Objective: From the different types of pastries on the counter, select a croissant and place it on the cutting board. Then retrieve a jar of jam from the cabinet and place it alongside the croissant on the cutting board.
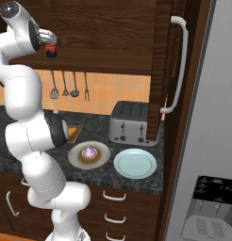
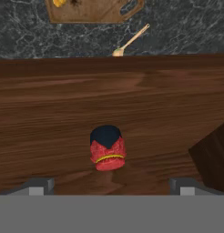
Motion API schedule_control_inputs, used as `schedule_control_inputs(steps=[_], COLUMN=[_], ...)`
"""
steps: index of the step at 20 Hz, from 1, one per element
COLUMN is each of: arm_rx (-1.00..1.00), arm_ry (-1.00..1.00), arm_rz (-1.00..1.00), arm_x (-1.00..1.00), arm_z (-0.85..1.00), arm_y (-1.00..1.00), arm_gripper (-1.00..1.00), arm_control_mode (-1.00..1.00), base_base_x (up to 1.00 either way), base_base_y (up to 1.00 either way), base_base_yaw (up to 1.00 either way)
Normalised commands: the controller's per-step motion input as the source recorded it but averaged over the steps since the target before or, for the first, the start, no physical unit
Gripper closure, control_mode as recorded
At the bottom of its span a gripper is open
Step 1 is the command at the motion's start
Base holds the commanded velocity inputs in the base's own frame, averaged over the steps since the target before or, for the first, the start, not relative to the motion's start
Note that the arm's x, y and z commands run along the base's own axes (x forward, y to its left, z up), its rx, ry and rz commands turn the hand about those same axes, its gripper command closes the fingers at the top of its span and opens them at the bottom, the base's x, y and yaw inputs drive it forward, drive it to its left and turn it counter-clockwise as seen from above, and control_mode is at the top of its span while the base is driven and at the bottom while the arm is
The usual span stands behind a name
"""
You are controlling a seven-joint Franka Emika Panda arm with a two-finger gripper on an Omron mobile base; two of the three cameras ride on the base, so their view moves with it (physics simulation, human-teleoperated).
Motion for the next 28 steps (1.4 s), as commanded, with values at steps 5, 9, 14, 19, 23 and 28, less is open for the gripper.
schedule_control_inputs(steps=[5, 9, 14, 19, 23, 28], arm_rx=[-0.02, -0.08, -0.17, -0.06, -0.03, -0.01], arm_ry=[0.05, 0.02, 0.03, 0.00, 0.00, 0.00], arm_rz=[0.25, 0.00, 0.01, 0.05, 0.05, 0.01], arm_x=[0.43, 0.00, 0.07, 0.23, 0.26, 0.35], arm_z=[-0.18, -0.07, -0.15, -0.21, -0.16, -0.07], arm_y=[-0.03, -0.02, -0.02, 0.03, 0.02, 0.06], arm_gripper=[-1.00, -1.00, -1.00, -1.00, -1.00, -1.00], arm_control_mode=[-1.00, -1.00, -1.00, -1.00, -1.00, -1.00], base_base_x=[0.00, 0.00, 0.00, 0.00, 0.00, 0.00], base_base_y=[0.00, 0.00, 0.00, 0.00, 0.00, 0.00], base_base_yaw=[0.00, 0.00, 0.00, 0.00, 0.00, 0.00])
